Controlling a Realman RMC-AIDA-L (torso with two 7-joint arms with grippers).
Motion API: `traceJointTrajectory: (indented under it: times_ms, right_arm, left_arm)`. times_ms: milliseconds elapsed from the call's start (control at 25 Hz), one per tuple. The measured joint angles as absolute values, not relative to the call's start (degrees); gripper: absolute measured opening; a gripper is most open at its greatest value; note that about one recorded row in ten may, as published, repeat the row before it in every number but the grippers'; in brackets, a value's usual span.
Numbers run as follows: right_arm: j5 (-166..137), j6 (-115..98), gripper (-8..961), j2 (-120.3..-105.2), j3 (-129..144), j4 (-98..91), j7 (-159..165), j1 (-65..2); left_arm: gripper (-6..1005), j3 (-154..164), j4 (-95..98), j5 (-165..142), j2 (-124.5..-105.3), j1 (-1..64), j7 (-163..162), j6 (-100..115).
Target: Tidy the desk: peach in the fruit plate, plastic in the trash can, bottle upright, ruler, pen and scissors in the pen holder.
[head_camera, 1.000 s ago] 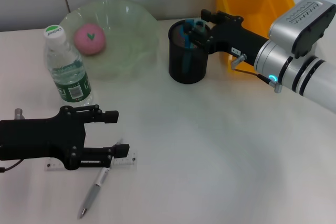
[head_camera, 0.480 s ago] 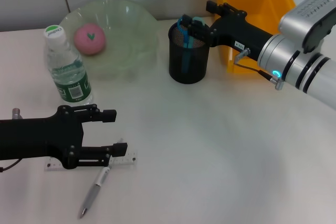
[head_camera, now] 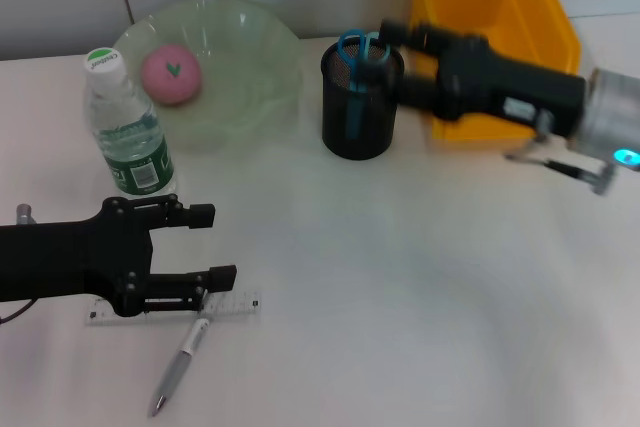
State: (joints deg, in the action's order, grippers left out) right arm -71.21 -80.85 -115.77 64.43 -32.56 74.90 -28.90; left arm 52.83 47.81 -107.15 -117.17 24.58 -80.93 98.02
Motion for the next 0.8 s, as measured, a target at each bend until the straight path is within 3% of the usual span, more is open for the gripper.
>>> traceJointTrajectory:
  times_ms: [200, 320, 560, 800]
  right_arm:
    - [-84.22, -93.06, 775, -110.9, 63.87, -38.58, 88.58, -28.23]
    - [-90.15, -97.46, 775, -109.34, 62.56, -39.94, 92.18, -28.26]
    - [-105.5, -100.72, 775, -108.95, 59.65, -42.86, 95.88, -30.48]
    - [-114.59, -100.05, 776, -109.83, 59.61, -43.4, 96.06, -33.77]
  left_arm:
    - [794, 52.34, 47.98, -107.14, -117.16, 24.53, -81.48, 98.07]
    - [794, 52.3, 48.1, -107.14, -117.16, 24.55, -81.67, 98.06]
    - [794, 52.29, 47.87, -107.17, -116.9, 24.82, -81.92, 97.79]
    - [794, 52.33, 48.3, -109.81, -116.62, 25.79, -84.22, 97.07]
